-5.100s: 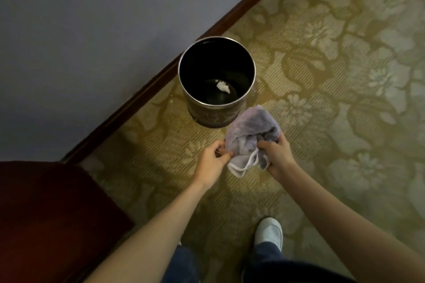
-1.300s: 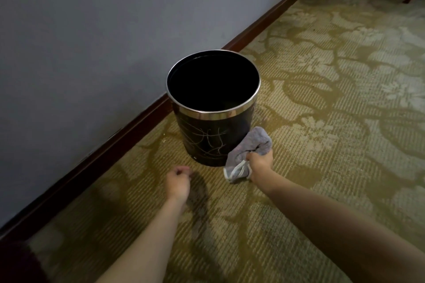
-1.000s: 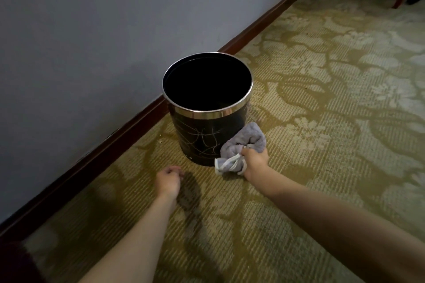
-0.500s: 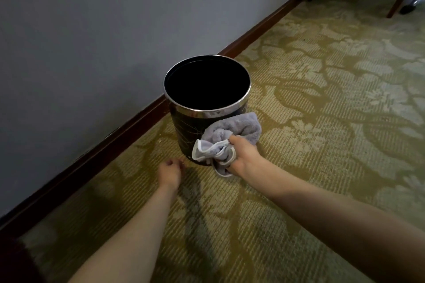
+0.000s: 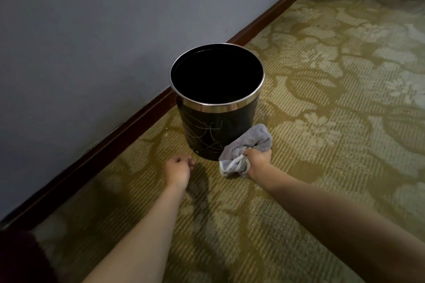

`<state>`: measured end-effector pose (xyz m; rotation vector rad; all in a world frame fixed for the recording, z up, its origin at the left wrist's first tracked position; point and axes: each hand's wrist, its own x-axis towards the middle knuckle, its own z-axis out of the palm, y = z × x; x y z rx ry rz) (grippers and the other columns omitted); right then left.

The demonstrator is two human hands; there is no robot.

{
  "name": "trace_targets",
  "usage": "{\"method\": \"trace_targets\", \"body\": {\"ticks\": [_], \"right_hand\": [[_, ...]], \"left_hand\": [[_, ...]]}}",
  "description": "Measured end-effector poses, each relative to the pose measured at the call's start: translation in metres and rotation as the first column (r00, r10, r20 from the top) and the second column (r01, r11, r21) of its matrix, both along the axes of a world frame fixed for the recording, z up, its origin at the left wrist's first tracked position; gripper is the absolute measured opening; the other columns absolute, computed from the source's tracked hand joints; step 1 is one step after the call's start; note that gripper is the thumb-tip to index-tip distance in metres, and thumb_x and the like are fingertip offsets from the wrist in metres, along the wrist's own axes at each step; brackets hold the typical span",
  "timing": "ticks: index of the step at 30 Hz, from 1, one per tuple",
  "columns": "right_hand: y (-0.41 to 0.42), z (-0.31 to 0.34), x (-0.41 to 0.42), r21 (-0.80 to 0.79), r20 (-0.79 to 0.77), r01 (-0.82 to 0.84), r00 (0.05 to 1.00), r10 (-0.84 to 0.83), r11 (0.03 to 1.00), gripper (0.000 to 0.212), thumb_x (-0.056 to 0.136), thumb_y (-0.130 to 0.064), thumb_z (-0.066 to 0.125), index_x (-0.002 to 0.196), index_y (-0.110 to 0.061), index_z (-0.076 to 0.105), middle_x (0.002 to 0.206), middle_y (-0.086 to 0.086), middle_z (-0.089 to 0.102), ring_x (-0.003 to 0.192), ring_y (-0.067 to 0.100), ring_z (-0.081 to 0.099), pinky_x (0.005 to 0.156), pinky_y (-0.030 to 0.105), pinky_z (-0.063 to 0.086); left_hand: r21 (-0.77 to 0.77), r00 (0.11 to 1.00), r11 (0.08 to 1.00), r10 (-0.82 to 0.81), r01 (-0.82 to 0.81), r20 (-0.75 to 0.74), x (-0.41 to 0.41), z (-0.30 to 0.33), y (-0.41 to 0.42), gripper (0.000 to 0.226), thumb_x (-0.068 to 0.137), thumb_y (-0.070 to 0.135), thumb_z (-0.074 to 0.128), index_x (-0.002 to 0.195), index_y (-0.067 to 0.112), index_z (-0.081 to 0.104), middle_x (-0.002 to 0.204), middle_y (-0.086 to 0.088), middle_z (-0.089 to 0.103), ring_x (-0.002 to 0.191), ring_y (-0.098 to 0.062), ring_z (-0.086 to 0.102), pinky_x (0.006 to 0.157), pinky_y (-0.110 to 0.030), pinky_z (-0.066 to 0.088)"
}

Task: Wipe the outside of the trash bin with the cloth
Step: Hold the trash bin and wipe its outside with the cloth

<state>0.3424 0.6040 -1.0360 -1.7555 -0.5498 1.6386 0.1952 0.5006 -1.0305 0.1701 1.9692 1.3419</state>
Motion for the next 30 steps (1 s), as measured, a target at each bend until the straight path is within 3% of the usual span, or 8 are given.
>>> {"method": "trace_targets", "body": {"ticks": [2,5,8,12,16,22,26,30], "right_hand": [[0.000,-0.001,0.001,0.014,0.013,-0.008,1.000,0.008,1.000,0.065,0.085,0.006,0.063,0.144,-0.009,0.039,0.136,0.023,0.056,0.120,0.042,0.058,0.094,0.050,0.052],[0.003,0.005,0.006,0.013,-0.003,-0.040,0.999,0.040,0.999,0.061,0.085,0.004,0.063,0.142,-0.009,0.044,0.132,0.023,0.058,0.114,0.041,0.061,0.077,0.045,0.055],[0.010,0.019,0.013,0.047,-0.046,-0.050,0.998,0.053,0.998,0.061,0.085,0.006,0.061,0.142,-0.008,0.044,0.132,0.024,0.057,0.112,0.040,0.062,0.081,0.047,0.055],[0.022,0.046,0.028,0.130,-0.138,-0.043,0.989,0.061,0.991,0.056,0.089,0.009,0.057,0.141,-0.007,0.045,0.131,0.025,0.058,0.106,0.039,0.062,0.073,0.043,0.054],[0.023,0.068,0.058,0.257,-0.214,-0.068,0.969,0.126,0.964,0.052,0.090,0.011,0.055,0.139,-0.001,0.048,0.131,0.023,0.061,0.110,0.037,0.064,0.070,0.038,0.057],[0.016,0.069,0.097,0.416,-0.124,-0.183,0.959,0.255,0.890,0.054,0.087,0.014,0.058,0.135,-0.010,0.051,0.128,0.016,0.064,0.116,0.033,0.063,0.095,0.054,0.054],[0.012,0.055,0.104,0.447,-0.077,-0.231,0.953,0.294,0.864,0.051,0.085,0.013,0.059,0.123,-0.020,0.055,0.114,0.006,0.068,0.109,0.027,0.065,0.087,0.045,0.056],[0.012,0.036,0.100,0.441,-0.061,-0.251,0.950,0.307,0.862,0.052,0.083,0.014,0.058,0.119,-0.024,0.055,0.114,0.009,0.067,0.108,0.028,0.065,0.094,0.055,0.053]], "left_hand": [[-0.015,1.000,1.000,-0.012,0.012,-0.001,-0.001,0.002,-0.001,0.029,0.096,0.005,0.043,0.074,0.011,0.061,0.070,-0.006,0.061,0.068,-0.019,0.055,0.079,-0.035,0.047],[-0.023,0.997,0.997,-0.068,0.067,-0.044,-0.009,0.014,0.003,0.031,0.097,0.006,0.044,0.071,0.011,0.060,0.070,-0.007,0.061,0.070,-0.022,0.055,0.082,-0.039,0.047],[-0.049,0.975,0.986,-0.164,0.158,-0.152,-0.023,0.044,0.015,0.030,0.097,0.011,0.043,0.073,0.014,0.061,0.077,-0.007,0.063,0.079,-0.025,0.059,0.085,-0.042,0.049],[-0.048,0.916,0.953,-0.302,0.301,-0.264,-0.021,0.089,0.033,0.028,0.096,0.013,0.043,0.076,0.017,0.062,0.075,-0.002,0.065,0.074,-0.020,0.060,0.073,-0.036,0.048],[-0.232,0.697,0.795,-0.604,0.560,-0.387,0.001,0.107,0.016,0.019,0.097,0.023,0.047,0.089,0.028,0.063,0.085,0.005,0.067,0.080,-0.011,0.062,0.064,-0.025,0.044],[-0.157,0.468,0.807,-0.474,0.569,-0.746,0.028,0.147,0.015,0.012,0.094,0.024,0.053,0.095,0.031,0.063,0.084,0.015,0.060,0.076,0.006,0.054,0.059,-0.009,0.036],[-0.215,0.242,0.776,-0.426,0.593,-0.872,0.044,0.164,0.035,0.016,0.094,0.020,0.054,0.107,0.021,0.064,0.096,0.012,0.055,0.090,-0.003,0.052,0.077,-0.018,0.042],[-0.338,0.093,0.763,-0.458,0.551,-0.884,0.057,0.166,0.052,0.022,0.093,0.022,0.057,0.113,0.020,0.064,0.105,0.008,0.057,0.103,-0.011,0.051,0.089,-0.036,0.045]]}}
